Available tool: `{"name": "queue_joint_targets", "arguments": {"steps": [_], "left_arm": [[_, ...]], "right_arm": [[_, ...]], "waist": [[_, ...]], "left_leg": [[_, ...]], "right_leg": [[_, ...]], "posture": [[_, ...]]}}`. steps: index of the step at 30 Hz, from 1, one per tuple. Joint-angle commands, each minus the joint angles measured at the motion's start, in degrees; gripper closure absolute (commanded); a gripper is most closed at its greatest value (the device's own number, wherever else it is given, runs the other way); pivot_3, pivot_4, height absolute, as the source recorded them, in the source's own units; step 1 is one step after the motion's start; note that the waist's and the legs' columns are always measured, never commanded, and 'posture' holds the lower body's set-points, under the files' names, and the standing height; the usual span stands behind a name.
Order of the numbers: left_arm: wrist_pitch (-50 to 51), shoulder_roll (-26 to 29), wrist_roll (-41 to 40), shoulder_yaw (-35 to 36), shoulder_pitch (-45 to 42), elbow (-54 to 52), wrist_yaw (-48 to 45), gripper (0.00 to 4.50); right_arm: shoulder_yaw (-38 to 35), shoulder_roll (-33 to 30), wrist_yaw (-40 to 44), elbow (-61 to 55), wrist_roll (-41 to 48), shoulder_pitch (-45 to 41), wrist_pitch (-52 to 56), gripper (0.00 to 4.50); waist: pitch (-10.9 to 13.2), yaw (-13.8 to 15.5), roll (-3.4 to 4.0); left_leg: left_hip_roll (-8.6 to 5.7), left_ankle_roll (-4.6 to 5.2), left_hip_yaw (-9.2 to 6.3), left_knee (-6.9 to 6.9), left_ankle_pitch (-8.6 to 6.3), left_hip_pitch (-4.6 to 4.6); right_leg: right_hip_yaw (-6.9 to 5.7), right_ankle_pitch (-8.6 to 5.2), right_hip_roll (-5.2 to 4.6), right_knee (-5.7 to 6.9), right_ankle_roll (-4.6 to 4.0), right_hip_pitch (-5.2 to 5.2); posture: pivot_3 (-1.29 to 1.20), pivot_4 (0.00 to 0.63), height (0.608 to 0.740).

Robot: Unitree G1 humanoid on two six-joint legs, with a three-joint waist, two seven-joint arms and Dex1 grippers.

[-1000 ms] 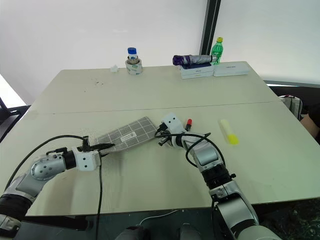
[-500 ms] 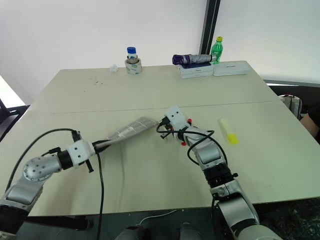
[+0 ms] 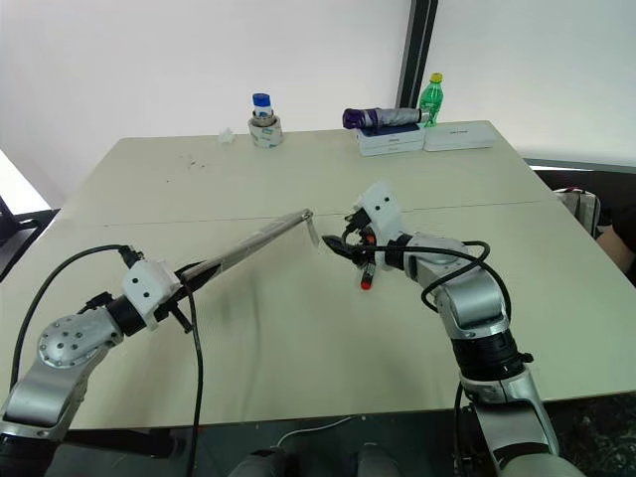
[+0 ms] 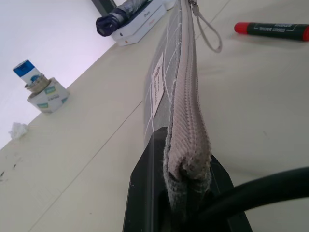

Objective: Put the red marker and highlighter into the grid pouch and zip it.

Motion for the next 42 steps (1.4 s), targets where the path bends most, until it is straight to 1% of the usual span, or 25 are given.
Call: {"name": "queue_joint_targets", "arguments": {"steps": [1, 8, 11, 13, 14, 16, 23, 32, 42], "left_arm": [[0.4, 0.1, -1.0, 0.0, 0.0, -3.1, -1.6, 4.5], [1.2, -0.5, -0.8, -0.9, 0.2, -3.9, -3.6, 4.5], [1.2, -0.8, -0.7, -1.1, 0.0, -3.8, -3.7, 4.5], [1.1, -1.1, -0.7, -1.4, -0.3, -3.7, -3.9, 4.5], [1.1, -1.3, -0.8, -1.5, -0.3, -3.6, -4.0, 4.5], [1.3, -1.7, -0.6, -1.7, -0.4, -3.4, -3.9, 4.5], [2.3, -4.1, 1.2, -3.2, -1.1, -2.9, -2.0, 4.5], [3.4, -8.5, 5.8, -8.0, -3.8, -2.9, 1.4, 4.5], [4.1, -11.8, 9.2, -11.8, -6.4, -1.5, 2.9, 4.5]], "right_arm": [[0.2, 1.4, -1.5, 0.3, -0.2, -0.4, -1.7, 1.18], [0.3, 3.3, -2.2, 2.3, 0.5, -0.9, -3.0, 1.18], [0.3, 3.4, -2.1, 1.5, 0.6, -0.6, -2.6, 1.92], [0.3, 3.3, -2.2, 0.5, 0.8, -0.3, -2.2, 2.94], [0.3, 3.3, -2.3, 0.2, 0.9, -0.1, -2.1, 3.53], [0.4, 3.0, -2.3, -1.1, 1.3, 0.3, -1.2, 4.48], [2.5, 2.2, -2.8, -6.4, 1.2, 1.9, 1.3, 4.48], [13.3, 0.7, -1.6, -16.1, -1.5, 1.8, 2.4, 4.48], [17.9, 0.4, 1.8, -22.9, 0.8, 1.6, 4.6, 4.48]], "waist": [[0.0, 0.0, 0.0], [0.0, 0.1, 0.0], [0.0, 0.1, 0.0], [0.0, 0.0, 0.0], [0.0, 0.0, 0.0], [0.0, 0.0, 0.0], [0.0, 0.1, 0.0], [0.0, 0.1, -0.01], [0.0, 0.2, -0.04]], "left_leg": [[0.0, 0.0, 0.01, 0.0, 0.0, 0.0], [0.0, -0.03, 0.01, 0.0, 0.02, 0.0], [0.0, -0.03, 0.0, 0.0, 0.02, 0.0], [0.0, -0.03, 0.01, 0.0, 0.02, 0.0], [0.0, -0.03, 0.01, 0.0, 0.02, 0.0], [0.0, -0.03, 0.01, 0.0, 0.02, 0.0], [0.0, -0.02, 0.0, 0.01, 0.02, 0.0], [-0.01, -0.03, 0.0, 0.01, 0.02, 0.0], [-0.01, -0.03, -0.01, 0.05, 0.02, 0.0]], "right_leg": [[0.0, 0.0, 0.0, 0.0, 0.0, 0.0], [0.0, 0.0, 0.0, 0.0, 0.0, 0.0], [0.0, 0.0, 0.0, -0.01, 0.0, 0.0], [0.0, 0.0, 0.0, -0.01, 0.0, 0.0], [0.0, 0.0, 0.0, -0.01, 0.0, 0.0], [0.0, 0.0, 0.0, -0.01, 0.0, 0.0], [0.0, 0.0, 0.0, -0.01, 0.0, 0.0], [-0.01, 0.0, 0.0, 0.0, 0.0, 0.0], [-0.01, 0.0, 0.0, 0.0, 0.0, 0.02]], "posture": [[0.0, 0.15, 0.74], [0.0, 0.15, 0.74], [0.0, 0.15, 0.74], [0.0, 0.15, 0.74], [0.0, 0.15, 0.74], [0.0, 0.15, 0.74], [0.0, 0.15, 0.74], [0.0, 0.15, 0.74], [0.0, 0.15, 0.74]]}}
